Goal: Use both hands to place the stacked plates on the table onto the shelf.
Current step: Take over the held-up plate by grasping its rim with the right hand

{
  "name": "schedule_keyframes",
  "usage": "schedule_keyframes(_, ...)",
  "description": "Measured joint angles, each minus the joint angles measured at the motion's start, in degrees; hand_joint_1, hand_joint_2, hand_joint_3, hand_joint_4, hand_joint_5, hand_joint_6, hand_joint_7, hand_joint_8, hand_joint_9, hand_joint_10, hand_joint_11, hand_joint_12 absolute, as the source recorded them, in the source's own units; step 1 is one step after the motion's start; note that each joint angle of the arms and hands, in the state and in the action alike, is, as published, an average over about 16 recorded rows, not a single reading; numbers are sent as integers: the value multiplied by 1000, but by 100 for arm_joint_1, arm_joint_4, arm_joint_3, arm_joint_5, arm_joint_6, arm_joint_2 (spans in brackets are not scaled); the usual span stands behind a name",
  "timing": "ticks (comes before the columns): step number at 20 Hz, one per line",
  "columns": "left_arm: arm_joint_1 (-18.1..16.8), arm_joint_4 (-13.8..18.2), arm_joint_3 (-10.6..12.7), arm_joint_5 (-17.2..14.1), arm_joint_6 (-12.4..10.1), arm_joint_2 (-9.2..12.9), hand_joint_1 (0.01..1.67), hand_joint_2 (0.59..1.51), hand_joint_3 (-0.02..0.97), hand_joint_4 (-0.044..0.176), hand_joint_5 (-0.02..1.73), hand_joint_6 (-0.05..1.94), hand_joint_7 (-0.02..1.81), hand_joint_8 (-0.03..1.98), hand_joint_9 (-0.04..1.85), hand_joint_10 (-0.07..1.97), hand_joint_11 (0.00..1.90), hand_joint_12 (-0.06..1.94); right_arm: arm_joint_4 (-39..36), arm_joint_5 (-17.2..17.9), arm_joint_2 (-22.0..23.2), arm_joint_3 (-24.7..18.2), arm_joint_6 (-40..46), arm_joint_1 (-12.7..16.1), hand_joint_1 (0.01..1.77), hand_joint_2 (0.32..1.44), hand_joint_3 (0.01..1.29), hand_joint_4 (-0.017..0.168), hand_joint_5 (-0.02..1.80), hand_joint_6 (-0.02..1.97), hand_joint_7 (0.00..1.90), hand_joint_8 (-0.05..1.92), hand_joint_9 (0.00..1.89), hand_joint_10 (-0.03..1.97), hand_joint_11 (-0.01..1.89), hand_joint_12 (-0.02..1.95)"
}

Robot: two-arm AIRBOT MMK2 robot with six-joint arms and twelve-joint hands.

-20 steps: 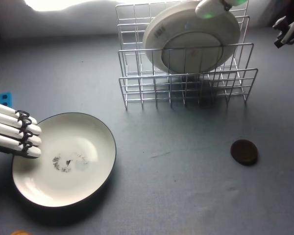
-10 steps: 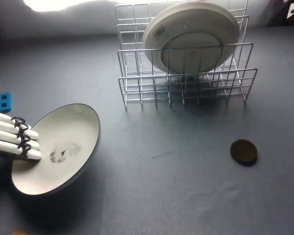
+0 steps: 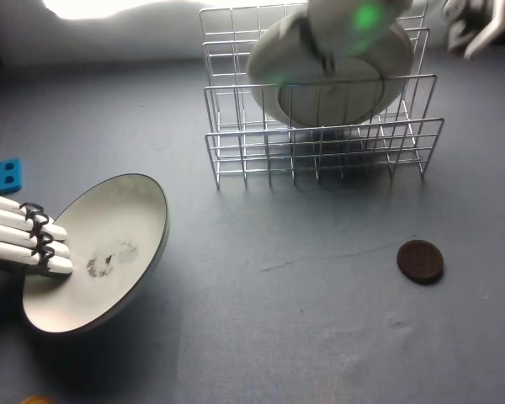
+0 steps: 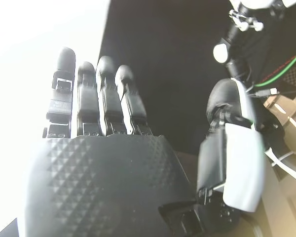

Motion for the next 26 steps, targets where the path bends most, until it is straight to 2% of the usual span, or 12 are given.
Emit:
schedule_keyframes(4, 24, -15, 8, -4, -4, -2, 16, 1122, 17, -5, -11, -28, -10, -13, -27, -56, 30, 37, 856, 70, -97, -364, -1363, -321, 848, 834, 13, 2, 54, 40, 60, 15, 58, 19, 23, 285)
schedule_keyframes(6, 34, -24, 9, -5, -6, -3, 16, 1122, 17, -5, -12, -28, -10, -13, -26, -56, 30, 36, 1279, 111, -205, -481, -2041, -519, 925, 808, 13, 3, 22, 39, 23, 15, 20, 19, 17, 187)
schedule_keyframes(11, 52, -44, 9, -4, -10, -4, 15, 1124, 16, -5, -12, -28, -9, -13, -26, -56, 30, 37, 2008, 220, -593, -567, -3327, -1013, 1087, 795, 13, 4, 20, 39, 21, 15, 18, 19, 20, 182)
schedule_keyframes(18, 62, -55, 9, -3, -12, -5, 15, 1121, 17, -5, -13, -28, -9, -12, -26, -56, 30, 36, 2491, 330, -1254, -330, -4414, -1587, 1156, 809, 13, 3, 17, 39, 22, 14, 15, 19, 22, 148)
schedule_keyframes(26, 62, -60, 10, -4, -12, -5, 15, 1116, 17, -6, -13, -29, -10, -12, -26, -56, 31, 37, 2619, 435, -1991, 270, -4714, -2025, 1181, 816, 13, 3, 19, 39, 21, 15, 12, 19, 21, 193)
